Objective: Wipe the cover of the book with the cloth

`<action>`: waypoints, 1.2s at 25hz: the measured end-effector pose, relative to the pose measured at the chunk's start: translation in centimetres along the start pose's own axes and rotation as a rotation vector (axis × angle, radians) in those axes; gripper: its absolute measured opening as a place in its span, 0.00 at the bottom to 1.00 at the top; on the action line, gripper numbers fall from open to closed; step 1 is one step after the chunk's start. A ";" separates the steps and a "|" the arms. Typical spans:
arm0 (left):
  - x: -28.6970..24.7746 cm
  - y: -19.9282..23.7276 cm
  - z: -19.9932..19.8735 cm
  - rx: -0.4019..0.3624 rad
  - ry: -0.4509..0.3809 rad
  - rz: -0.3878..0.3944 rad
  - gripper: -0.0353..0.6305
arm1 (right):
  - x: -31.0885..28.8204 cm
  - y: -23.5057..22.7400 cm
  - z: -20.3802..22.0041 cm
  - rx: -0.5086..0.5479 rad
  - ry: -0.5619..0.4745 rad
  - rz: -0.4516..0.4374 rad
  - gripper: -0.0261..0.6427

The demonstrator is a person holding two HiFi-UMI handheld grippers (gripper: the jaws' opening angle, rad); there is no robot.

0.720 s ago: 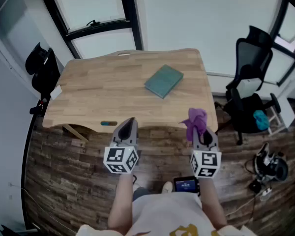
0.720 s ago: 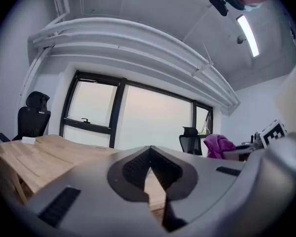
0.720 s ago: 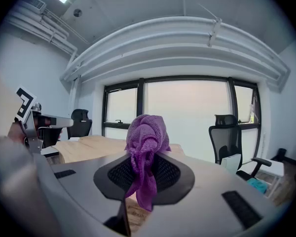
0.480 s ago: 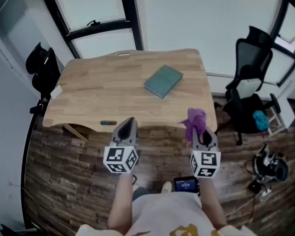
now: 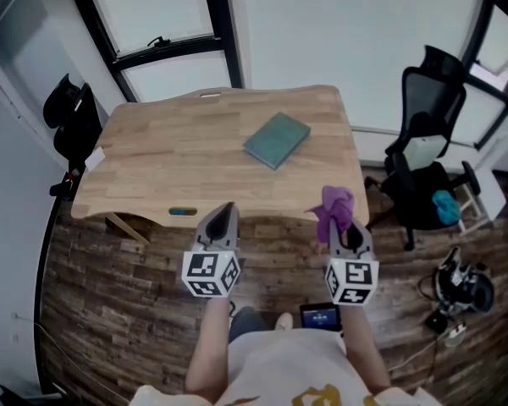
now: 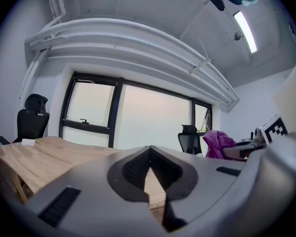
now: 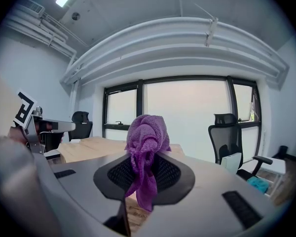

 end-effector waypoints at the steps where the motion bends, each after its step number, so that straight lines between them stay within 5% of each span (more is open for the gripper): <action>1: 0.0 -0.1 0.0 0.000 -0.001 -0.001 0.06 | 0.0 -0.1 0.0 0.003 0.002 0.001 0.15; 5: -0.4 -0.4 0.4 -0.005 0.006 -0.008 0.06 | -0.1 -0.2 0.2 0.011 0.006 -0.010 0.15; 10: -1.2 -0.7 0.6 -0.116 0.007 -0.037 0.06 | -1.3 0.0 0.5 0.019 0.026 -0.020 0.15; 17: -5.7 1.7 2.5 -0.023 0.041 -0.004 0.06 | -5.8 -0.5 1.5 0.014 0.070 -0.018 0.15; 30: -22.5 7.3 2.2 -0.016 0.090 0.067 0.06 | -20.7 -2.9 -0.2 0.006 0.152 0.041 0.15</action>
Point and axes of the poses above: the fingertips, and each gripper's own axes: x backward along the fingers, y to its left, z out of its underside, the point moved 7 cm from there along x, backward along the fingers
